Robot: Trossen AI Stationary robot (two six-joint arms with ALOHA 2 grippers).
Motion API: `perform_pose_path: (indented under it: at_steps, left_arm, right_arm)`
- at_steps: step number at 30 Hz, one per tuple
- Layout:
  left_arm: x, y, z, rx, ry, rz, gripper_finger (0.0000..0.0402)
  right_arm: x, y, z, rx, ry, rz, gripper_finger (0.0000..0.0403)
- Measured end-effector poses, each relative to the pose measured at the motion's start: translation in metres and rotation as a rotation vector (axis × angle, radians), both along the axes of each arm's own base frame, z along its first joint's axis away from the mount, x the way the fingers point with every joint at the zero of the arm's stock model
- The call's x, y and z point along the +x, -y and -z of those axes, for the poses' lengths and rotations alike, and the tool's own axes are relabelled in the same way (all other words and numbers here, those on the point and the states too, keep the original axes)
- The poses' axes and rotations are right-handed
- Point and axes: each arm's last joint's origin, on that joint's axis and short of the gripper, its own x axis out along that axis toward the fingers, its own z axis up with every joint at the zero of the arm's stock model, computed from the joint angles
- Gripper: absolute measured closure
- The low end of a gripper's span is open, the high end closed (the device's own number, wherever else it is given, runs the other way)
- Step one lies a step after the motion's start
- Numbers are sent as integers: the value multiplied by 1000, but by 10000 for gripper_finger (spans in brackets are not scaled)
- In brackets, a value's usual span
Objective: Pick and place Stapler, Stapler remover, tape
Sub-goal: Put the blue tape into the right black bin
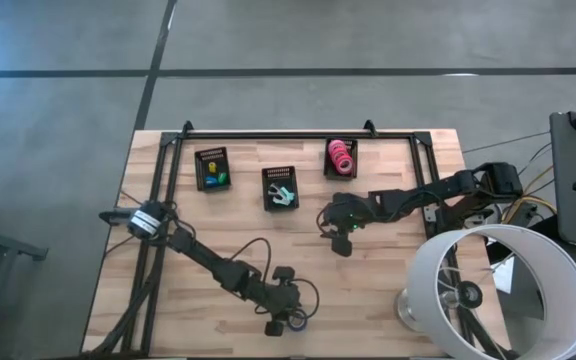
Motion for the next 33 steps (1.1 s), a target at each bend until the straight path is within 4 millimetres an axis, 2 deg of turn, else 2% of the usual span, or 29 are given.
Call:
perform_pose_path:
  at_steps: [9, 26, 33]
  left_arm:
    - [4, -10, 1, -33, -26, -36, 280]
    - [4, -10, 1, -17, -23, -29, 279]
    - [8, -8, -3, -11, -12, -17, 233]
  right_arm:
    - [1, 0, -1, -3, 8, -3, 234]
    - [1, 0, -1, -15, 13, -15, 234]
    - [1, 0, -1, -16, 13, -17, 234]
